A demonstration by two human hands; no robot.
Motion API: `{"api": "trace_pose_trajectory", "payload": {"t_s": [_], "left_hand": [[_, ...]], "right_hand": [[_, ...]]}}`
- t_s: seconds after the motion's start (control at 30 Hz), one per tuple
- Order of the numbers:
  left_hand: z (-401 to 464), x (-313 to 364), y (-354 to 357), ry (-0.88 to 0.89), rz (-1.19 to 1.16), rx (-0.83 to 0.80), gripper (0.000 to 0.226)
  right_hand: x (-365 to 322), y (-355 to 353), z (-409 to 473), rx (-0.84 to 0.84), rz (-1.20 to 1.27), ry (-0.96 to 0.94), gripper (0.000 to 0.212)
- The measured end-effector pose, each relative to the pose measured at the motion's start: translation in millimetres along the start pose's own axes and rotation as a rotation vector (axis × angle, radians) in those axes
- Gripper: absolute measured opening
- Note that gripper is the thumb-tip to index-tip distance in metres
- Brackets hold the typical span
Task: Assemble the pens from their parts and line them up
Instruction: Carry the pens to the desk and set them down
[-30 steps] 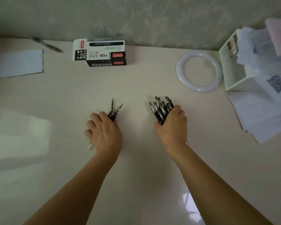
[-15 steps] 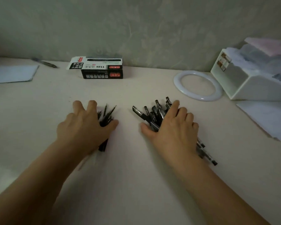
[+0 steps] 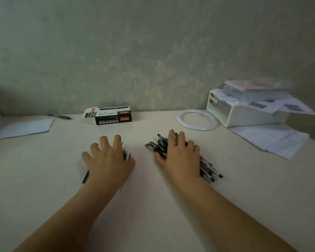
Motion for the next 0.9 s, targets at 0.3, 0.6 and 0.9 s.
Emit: {"api": "trace_pose_trajectory", "payload": {"t_s": [0.3, 0.6, 0.9], "left_hand": [[-4, 25, 1, 0.144, -0.096, 0.01, 0.055], [2, 24, 15, 0.136, -0.075, -0.041, 0.048], [14, 10, 17, 0.112, -0.096, -0.053, 0.049]], "right_hand": [[-7, -9, -4, 0.082, 0.032, -0.145, 0.05], [-8, -18, -6, 0.094, 0.038, -0.151, 0.054], [-21, -25, -8, 0.268, 0.006, -0.237, 0.031]]}}
Point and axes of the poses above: each hand's wrist, its own z-axis towards the middle knuckle, its own y-axis out of the palm, x = y × z, the point moved 8 cm from there along z, towards the middle knuckle, and after that the axes turned 6 degrees about -x, right-handed, at the moved point
